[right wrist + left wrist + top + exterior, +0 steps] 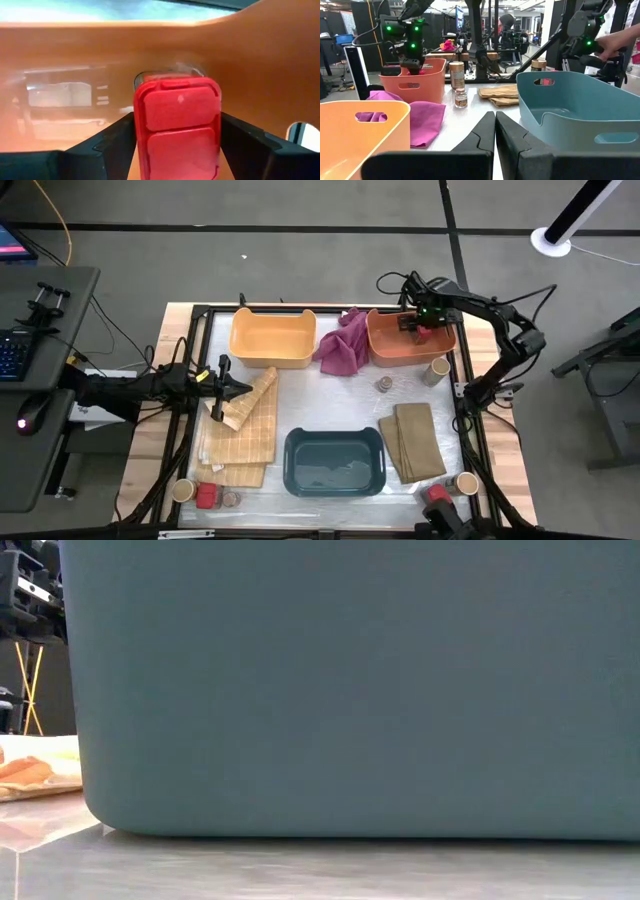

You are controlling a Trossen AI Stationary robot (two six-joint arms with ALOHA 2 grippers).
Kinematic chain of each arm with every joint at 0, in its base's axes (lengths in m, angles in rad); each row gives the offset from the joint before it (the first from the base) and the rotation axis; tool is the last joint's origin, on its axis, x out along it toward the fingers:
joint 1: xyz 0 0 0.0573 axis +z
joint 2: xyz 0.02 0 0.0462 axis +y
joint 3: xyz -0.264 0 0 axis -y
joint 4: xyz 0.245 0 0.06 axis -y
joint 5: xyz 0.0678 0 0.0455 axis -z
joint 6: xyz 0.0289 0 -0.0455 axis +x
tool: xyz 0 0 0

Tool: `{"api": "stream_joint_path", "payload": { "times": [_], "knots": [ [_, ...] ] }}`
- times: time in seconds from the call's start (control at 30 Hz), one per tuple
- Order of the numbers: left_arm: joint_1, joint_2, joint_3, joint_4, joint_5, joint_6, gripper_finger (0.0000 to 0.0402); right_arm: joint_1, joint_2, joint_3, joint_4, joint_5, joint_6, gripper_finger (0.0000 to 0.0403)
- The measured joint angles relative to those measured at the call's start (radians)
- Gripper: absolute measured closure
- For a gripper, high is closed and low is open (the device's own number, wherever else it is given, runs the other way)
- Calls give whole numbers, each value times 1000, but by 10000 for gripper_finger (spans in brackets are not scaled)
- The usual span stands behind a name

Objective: Sort spices by type
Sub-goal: Put the top right red seasoning can into the orange bin

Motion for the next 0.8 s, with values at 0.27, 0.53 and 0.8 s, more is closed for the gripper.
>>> {"api": "stream_joint_path", "payload": {
  "times": [0.27,0.53,0.8],
  "knots": [
    [0,0,0,0,0,0,401,-10,-39,0,-9,16,-26,139],
    [0,0,0,0,0,0,401,-10,-118,0,-9,35,-25,137],
    [0,0,0,0,0,0,402,3,-200,0,42,-62,-10,159]
  ]
}}
